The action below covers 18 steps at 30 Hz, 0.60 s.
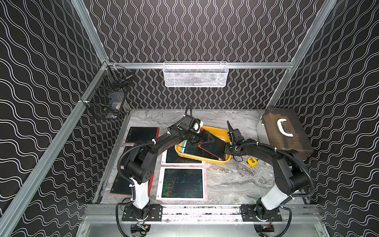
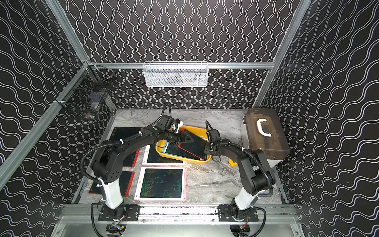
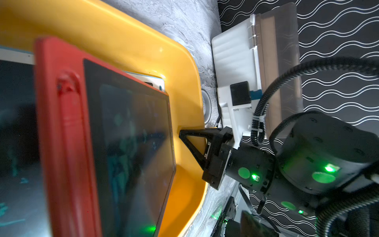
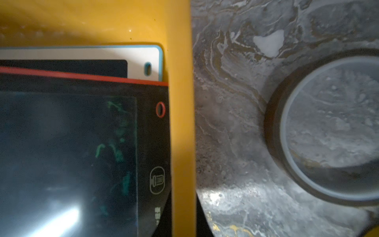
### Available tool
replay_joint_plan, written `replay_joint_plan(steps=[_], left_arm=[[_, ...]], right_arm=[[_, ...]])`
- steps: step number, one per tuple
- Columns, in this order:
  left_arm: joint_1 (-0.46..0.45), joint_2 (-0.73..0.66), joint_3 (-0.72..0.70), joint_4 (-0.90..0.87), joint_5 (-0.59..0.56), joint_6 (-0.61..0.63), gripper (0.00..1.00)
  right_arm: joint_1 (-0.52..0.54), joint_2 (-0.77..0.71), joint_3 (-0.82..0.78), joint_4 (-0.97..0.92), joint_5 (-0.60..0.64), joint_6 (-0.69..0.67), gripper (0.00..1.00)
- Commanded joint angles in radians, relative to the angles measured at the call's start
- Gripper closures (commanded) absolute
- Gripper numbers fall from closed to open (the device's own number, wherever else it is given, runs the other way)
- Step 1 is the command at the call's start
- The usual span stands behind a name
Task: Take out the writing tablet from the storage box
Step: Pick up the writing tablet from the storage box, then pick up the storage box from the writing tablet.
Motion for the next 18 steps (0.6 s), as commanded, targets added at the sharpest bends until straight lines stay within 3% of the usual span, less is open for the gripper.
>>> replay_joint_plan(steps=[1, 5, 13, 18], left_arm=[[0.006, -0.03, 0.036, -0.059, -0.056, 0.078, 0.1], [0.013, -0.029, 0.068, -0.141, -0.121, 0.14, 0.15], [0.013, -0.003, 0.067, -0.174, -0.151, 0.16, 0.5], [0.014, 0.007, 0.069, -0.183, -0.156, 0.165, 0.67]], right_arm=[[0.001, 0.01, 0.003, -0.03, -0.021, 0.007, 0.94], [0.002, 0.01, 0.008, -0.036, -0.015, 0.005, 0.94], [0.002, 0.002, 0.008, -0.039, -0.006, 0.007, 0.94], [0.001, 0.001, 0.014, -0.038, -0.01, 0.014, 0.94]])
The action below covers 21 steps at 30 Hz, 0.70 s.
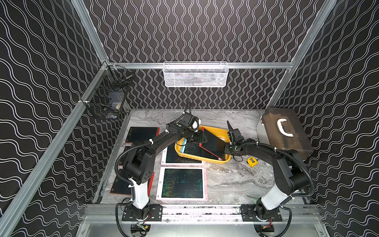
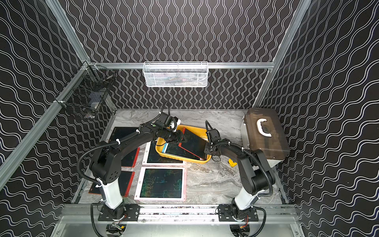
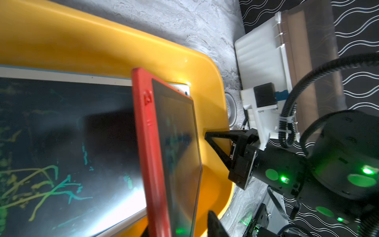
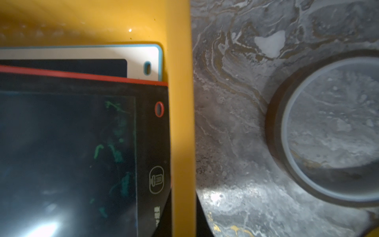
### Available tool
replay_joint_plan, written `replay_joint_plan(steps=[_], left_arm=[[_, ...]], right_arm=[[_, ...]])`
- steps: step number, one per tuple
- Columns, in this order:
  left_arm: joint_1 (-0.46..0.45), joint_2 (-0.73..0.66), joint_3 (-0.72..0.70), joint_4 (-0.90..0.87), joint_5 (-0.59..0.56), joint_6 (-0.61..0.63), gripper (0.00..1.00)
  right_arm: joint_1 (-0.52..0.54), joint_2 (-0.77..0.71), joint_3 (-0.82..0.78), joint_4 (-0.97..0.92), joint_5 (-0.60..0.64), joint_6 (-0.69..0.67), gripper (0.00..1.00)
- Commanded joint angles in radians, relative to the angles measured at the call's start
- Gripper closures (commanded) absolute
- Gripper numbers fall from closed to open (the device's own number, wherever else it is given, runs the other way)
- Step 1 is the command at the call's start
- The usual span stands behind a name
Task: Take out the writing tablet from the storage box
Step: Pick up the storage box from the writing tablet.
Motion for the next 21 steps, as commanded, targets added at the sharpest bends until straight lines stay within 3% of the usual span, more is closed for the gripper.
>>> replay_joint_plan(steps=[1, 10, 21], left_arm=[[0.0, 0.01, 0.01, -0.011, -0.008, 0.032, 0.71], [0.018, -0.007, 0.048, -0.011, 0.06, 0.011, 0.99], [0.184, -0.101, 0.097, 0.106, 0.251, -0.119, 1.0]], right_arm=[[0.002, 0.0, 0.01, -0.035, -0.01, 0.015, 0.94], [0.001, -0.015, 0.052, -0.045, 0.004, 0.02, 0.95], [-0.031, -0.027, 0.175, -0.061, 0.042, -0.001, 0.98]])
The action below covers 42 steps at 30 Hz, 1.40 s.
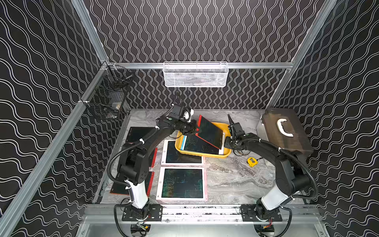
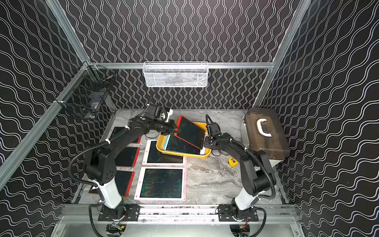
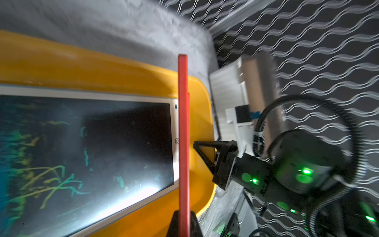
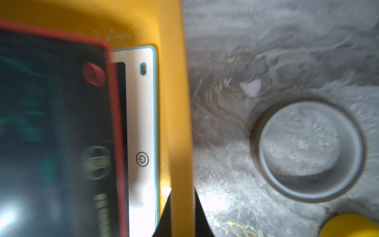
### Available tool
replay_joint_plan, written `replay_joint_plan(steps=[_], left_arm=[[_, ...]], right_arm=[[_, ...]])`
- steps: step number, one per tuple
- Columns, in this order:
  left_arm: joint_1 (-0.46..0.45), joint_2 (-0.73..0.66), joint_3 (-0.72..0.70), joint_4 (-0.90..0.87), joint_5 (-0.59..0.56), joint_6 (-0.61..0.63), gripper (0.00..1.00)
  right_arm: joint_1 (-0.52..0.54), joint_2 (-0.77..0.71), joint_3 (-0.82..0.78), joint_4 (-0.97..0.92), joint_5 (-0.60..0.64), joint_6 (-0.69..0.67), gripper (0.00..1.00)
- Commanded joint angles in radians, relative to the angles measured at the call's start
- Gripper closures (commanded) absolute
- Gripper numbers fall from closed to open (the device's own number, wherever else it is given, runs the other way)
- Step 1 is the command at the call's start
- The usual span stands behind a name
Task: Take out the writing tablet from the storage box
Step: Pick up the storage box from the writing tablet, then place the storage box at the center of the board.
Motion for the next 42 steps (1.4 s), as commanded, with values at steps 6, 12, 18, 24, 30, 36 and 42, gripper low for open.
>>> replay_joint_plan(steps=[6, 12, 18, 24, 30, 36, 42], left_arm=[[0.141, -0.079, 0.021, 0.158, 0.162, -0.119, 1.0], [0.205, -0.092, -0.001, 0.189, 0.177, -0.129, 1.0], [0.229, -0.082, -0.005, 0.196, 0.17, -0.118, 1.0], [0.239, -0.05, 0.021, 0.178, 0.153, -0.095, 1.0], [0.248, -0.03, 0.027, 0.177, 0.148, -0.092, 1.0], [0.252, -0.026, 0.03, 0.166, 0.144, -0.085, 1.0], [0.258, -0.056, 0.031, 0.102, 0.13, -0.037, 1.0]], right_arm=[[-0.106, 0.033, 0.113, 0.054, -0.02, -0.034, 0.99], [-0.237, 0.171, 0.243, 0.073, -0.057, -0.091, 0.99], [-0.333, 0.331, 0.402, 0.066, -0.089, -0.12, 1.0], [-0.386, 0.446, 0.497, 0.048, -0.093, -0.145, 1.0], [-0.433, 0.509, 0.559, 0.008, -0.127, -0.179, 0.96], [-0.443, 0.495, 0.589, -0.023, -0.146, -0.182, 0.65], [-0.441, 0.392, 0.581, -0.01, -0.281, -0.156, 0.49]])
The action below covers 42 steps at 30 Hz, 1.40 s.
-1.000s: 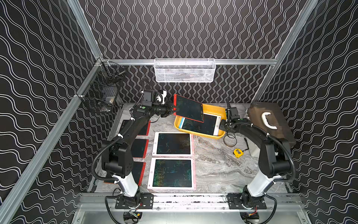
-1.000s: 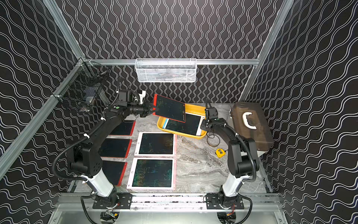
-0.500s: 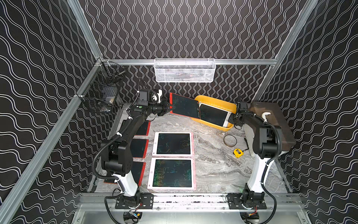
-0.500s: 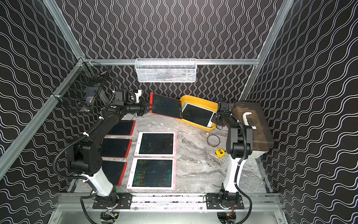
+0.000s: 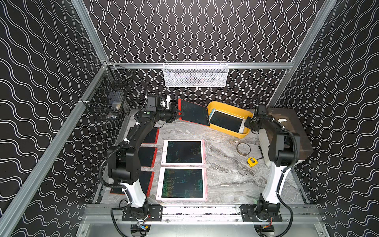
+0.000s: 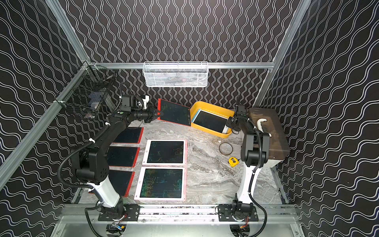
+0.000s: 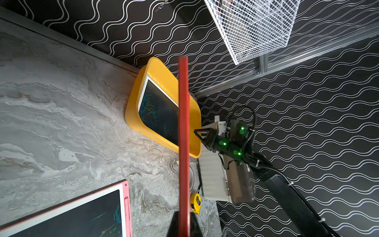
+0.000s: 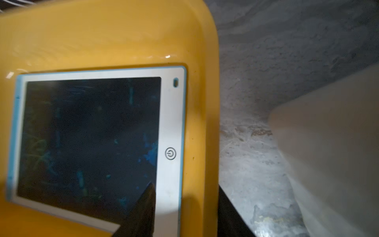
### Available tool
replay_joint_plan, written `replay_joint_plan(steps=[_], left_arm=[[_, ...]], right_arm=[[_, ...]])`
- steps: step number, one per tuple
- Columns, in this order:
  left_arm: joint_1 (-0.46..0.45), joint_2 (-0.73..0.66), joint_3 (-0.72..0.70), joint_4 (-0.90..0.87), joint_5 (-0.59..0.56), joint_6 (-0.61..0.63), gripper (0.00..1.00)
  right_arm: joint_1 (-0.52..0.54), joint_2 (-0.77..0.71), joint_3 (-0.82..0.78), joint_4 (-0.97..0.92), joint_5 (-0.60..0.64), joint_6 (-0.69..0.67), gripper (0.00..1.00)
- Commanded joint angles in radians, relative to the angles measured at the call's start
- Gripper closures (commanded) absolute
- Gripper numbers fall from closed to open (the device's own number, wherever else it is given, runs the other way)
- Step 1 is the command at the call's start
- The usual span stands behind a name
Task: Take out the writing tablet from the storage box
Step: Place the storage box at the center of the board, then place the writing tablet at the center of the board.
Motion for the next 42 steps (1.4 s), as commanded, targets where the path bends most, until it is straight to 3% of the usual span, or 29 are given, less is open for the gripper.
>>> replay_joint_plan(steps=[1, 5, 12, 20, 29, 36, 42], left_arm=[[0.007, -0.03, 0.008, -0.027, 0.001, 0.065, 1.0], [0.03, -0.074, -0.019, -0.064, 0.021, 0.093, 1.0], [0.063, -0.156, -0.067, -0.109, 0.058, 0.125, 1.0], [0.08, -0.255, -0.172, -0.011, 0.168, 0.045, 1.0], [0.08, -0.333, -0.294, 0.153, 0.242, -0.096, 1.0], [0.078, -0.378, -0.352, 0.204, 0.26, -0.15, 1.0], [0.073, -0.399, -0.415, 0.318, 0.313, -0.23, 1.0]], right_arm=[[-0.001, -0.069, -0.006, 0.036, -0.132, 0.02, 0.47], [0.008, -0.2, -0.073, 0.12, -0.312, 0.081, 0.4], [0.109, -0.349, -0.189, 0.181, -0.492, 0.104, 0.32], [0.242, -0.42, -0.36, 0.353, -0.72, 0.228, 0.28], [0.295, -0.48, -0.459, 0.476, -0.797, 0.324, 0.27], [0.343, -0.496, -0.457, 0.509, -0.818, 0.361, 0.33], [0.352, -0.517, -0.487, 0.619, -0.87, 0.452, 0.56]])
